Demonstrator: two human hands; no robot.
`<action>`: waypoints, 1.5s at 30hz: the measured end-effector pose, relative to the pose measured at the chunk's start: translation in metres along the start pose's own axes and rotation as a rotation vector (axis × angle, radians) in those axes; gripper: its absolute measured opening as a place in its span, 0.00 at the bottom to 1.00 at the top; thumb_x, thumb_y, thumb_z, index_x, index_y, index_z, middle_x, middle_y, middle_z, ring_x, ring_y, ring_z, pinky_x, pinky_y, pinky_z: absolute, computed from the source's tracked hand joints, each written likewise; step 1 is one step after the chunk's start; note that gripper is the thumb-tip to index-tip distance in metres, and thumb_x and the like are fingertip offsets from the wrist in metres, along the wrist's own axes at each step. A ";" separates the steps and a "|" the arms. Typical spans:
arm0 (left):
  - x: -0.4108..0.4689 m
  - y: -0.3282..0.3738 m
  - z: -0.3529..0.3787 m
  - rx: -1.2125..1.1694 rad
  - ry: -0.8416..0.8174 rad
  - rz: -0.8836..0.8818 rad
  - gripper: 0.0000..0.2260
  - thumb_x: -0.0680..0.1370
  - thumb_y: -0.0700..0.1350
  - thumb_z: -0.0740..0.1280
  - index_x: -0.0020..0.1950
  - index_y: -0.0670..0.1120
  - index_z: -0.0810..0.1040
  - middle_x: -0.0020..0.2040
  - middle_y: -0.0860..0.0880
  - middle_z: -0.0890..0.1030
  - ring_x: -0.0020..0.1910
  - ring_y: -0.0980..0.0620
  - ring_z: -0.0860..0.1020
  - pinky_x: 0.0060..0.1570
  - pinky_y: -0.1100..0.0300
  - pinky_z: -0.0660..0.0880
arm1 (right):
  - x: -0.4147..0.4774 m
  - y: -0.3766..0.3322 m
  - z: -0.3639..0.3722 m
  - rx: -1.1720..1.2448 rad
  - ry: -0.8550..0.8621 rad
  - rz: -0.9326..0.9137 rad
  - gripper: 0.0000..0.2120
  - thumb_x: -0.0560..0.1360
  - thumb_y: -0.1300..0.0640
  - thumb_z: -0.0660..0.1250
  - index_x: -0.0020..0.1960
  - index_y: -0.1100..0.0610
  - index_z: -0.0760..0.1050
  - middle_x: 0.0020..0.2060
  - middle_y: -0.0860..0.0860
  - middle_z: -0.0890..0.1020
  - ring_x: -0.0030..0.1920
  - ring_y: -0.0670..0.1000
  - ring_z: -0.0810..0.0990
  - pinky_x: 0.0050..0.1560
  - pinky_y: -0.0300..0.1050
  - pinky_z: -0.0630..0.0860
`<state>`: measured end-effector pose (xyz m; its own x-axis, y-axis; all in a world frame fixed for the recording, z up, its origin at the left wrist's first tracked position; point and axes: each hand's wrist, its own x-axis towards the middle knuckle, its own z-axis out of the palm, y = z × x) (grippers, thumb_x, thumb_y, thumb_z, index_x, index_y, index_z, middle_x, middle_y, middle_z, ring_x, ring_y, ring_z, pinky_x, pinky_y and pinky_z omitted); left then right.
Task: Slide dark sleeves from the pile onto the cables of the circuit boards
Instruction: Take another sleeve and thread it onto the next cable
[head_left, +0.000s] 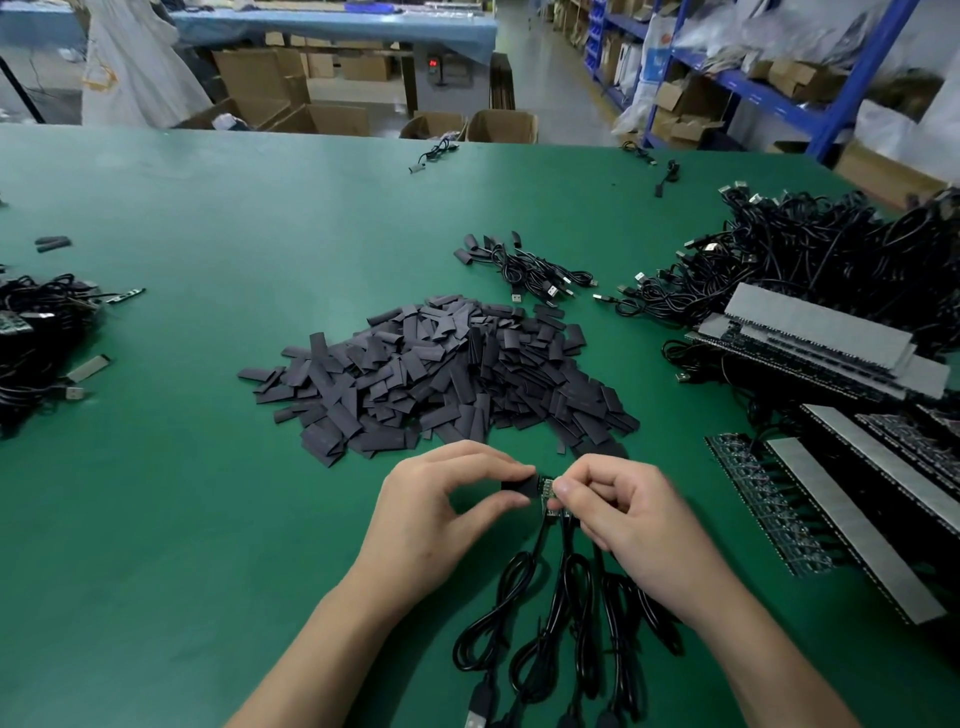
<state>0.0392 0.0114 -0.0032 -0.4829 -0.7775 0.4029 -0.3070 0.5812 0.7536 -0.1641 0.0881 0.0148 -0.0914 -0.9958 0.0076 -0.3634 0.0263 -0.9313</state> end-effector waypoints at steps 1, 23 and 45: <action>0.000 0.000 0.000 0.003 -0.010 -0.002 0.09 0.75 0.49 0.77 0.54 0.53 0.88 0.51 0.61 0.84 0.53 0.59 0.83 0.56 0.58 0.79 | 0.000 0.000 0.000 -0.009 -0.001 -0.001 0.18 0.73 0.35 0.64 0.42 0.49 0.82 0.24 0.45 0.69 0.29 0.50 0.62 0.34 0.47 0.60; -0.001 0.003 -0.004 0.185 -0.119 0.065 0.08 0.76 0.52 0.73 0.54 0.56 0.85 0.50 0.61 0.81 0.51 0.61 0.80 0.51 0.57 0.78 | -0.001 -0.004 0.000 -0.236 0.012 0.026 0.12 0.80 0.50 0.70 0.38 0.48 0.82 0.21 0.43 0.67 0.24 0.43 0.61 0.28 0.37 0.60; -0.001 0.005 -0.001 0.097 -0.097 0.039 0.09 0.76 0.44 0.77 0.54 0.52 0.86 0.49 0.58 0.81 0.49 0.58 0.81 0.51 0.64 0.77 | 0.000 0.001 -0.001 -0.161 -0.013 0.051 0.11 0.80 0.47 0.68 0.40 0.47 0.83 0.23 0.45 0.66 0.27 0.47 0.60 0.30 0.41 0.58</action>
<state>0.0385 0.0150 0.0008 -0.5711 -0.7301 0.3753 -0.3624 0.6345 0.6827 -0.1655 0.0887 0.0139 -0.1024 -0.9938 -0.0440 -0.5021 0.0898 -0.8601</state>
